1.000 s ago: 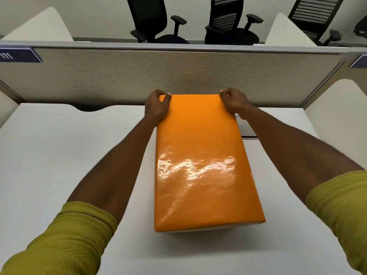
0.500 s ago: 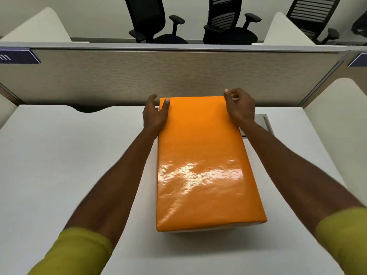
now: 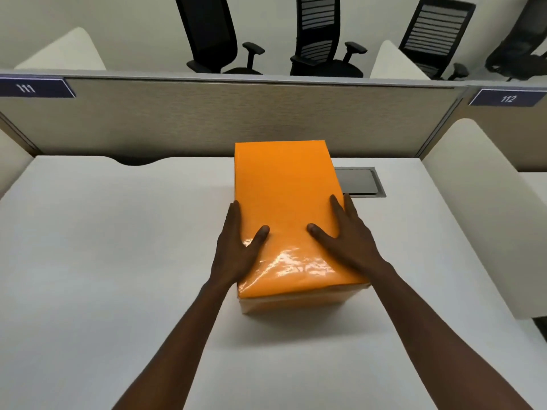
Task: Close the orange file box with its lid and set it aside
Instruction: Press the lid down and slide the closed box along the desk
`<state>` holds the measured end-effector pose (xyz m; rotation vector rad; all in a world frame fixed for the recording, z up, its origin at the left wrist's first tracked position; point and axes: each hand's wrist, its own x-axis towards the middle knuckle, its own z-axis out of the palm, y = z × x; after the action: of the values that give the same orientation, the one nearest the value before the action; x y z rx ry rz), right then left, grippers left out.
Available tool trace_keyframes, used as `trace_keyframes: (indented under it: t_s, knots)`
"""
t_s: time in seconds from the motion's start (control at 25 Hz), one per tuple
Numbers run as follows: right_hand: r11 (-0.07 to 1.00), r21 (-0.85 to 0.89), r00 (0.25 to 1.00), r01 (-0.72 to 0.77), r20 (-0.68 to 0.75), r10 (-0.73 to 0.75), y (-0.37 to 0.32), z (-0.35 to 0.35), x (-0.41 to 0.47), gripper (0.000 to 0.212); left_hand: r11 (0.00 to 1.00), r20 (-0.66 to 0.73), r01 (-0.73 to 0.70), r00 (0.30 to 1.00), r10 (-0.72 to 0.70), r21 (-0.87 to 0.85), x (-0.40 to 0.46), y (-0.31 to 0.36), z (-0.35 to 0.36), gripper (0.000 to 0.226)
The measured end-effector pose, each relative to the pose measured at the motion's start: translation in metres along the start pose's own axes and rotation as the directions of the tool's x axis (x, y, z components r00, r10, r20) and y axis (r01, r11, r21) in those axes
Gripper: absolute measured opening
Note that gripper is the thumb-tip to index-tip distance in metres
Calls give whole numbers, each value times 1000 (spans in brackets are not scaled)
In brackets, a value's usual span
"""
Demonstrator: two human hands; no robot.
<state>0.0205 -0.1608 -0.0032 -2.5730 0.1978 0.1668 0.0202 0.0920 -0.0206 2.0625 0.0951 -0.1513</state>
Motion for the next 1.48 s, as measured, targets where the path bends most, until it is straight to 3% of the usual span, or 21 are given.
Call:
trace_keyframes:
  t_s: [0.2, 0.32, 0.4, 0.48, 0.64, 0.76, 0.96, 1.16, 1.48]
  knots:
    - [942, 333, 956, -50, -258, 142, 10, -8, -44, 87, 975, -73, 57, 995, -74, -213, -30, -8, -11, 104]
    - [772, 600, 950, -209, -62, 306, 34, 11, -87, 85, 938, 13, 129, 991, -132, -321, -70, -22, -7, 100]
    - [656, 718, 958, -234, 54, 283, 40, 25, -102, 77, 941, 28, 98, 995, -94, -324, -93, -26, 0, 92]
    - [571, 795, 965, -206, 68, 252, 37, 29, -106, 62, 946, -21, 73, 996, -84, -315, -101, -21, 7, 86]
    - [529, 830, 974, -175, 68, 215, 35, 27, -110, 61, 951, -53, 119, 989, -139, -284, -109, -5, 13, 92]
    - [514, 838, 974, -184, 86, 208, 34, 30, -114, 69, 956, -73, 124, 986, -148, -264, -121, 3, 5, 83]
    - [497, 853, 987, -158, 131, 89, 3, 53, -121, 59, 956, -242, 107, 954, -176, -274, -152, -10, -28, 76]
    - [550, 825, 982, -128, 185, -49, -65, 86, -136, 83, 943, -377, 98, 900, -221, -320, -188, -42, -94, 70]
    - [575, 811, 957, -107, 241, -161, -221, 152, -157, 87, 915, -498, 72, 821, -280, -396, -187, -107, -254, 72]
